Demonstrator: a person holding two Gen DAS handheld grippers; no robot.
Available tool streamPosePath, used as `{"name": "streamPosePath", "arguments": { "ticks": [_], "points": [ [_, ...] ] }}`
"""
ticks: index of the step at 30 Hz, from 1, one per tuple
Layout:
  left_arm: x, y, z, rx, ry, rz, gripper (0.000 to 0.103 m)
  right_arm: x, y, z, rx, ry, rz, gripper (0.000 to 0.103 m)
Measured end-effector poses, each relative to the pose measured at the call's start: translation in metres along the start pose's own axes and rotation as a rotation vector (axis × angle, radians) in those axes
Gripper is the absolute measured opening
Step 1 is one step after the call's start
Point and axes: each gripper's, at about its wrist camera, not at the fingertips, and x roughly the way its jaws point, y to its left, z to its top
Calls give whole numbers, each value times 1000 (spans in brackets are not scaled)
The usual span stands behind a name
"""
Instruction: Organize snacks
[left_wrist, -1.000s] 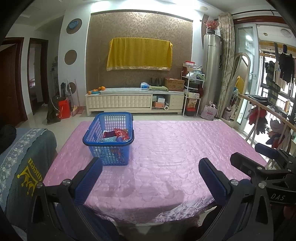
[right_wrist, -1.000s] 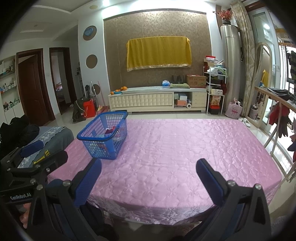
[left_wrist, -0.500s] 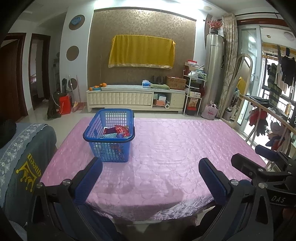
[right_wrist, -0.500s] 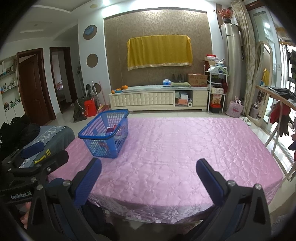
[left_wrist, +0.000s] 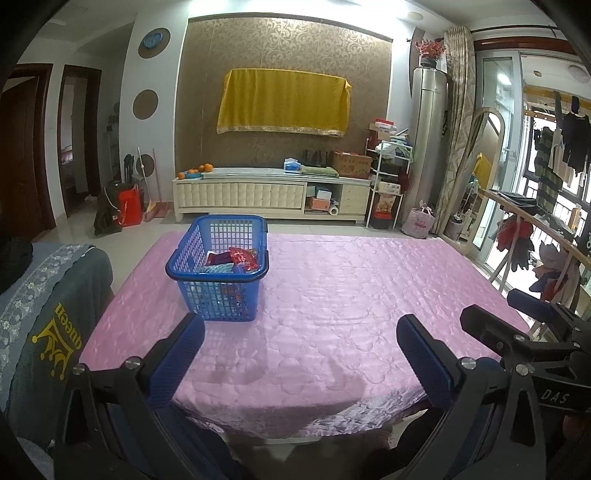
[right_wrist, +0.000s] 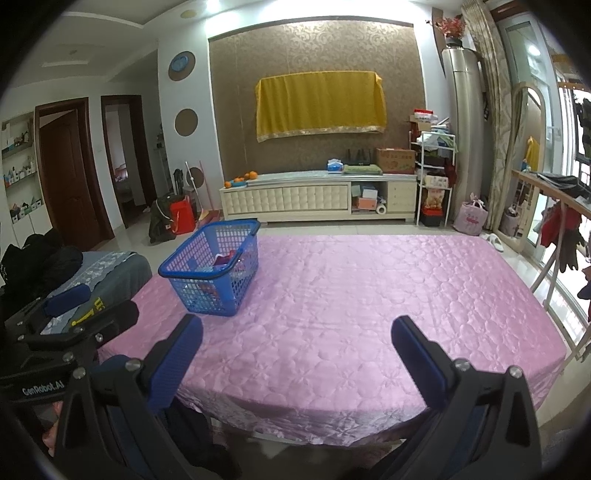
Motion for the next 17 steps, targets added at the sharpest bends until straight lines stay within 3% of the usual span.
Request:
{"name": "streamPosePath", "arguments": {
  "ticks": [17],
  "points": [
    [0,-1,-1,-5,6,-8,103,0,-2,2,4,3,2,103]
  ]
}}
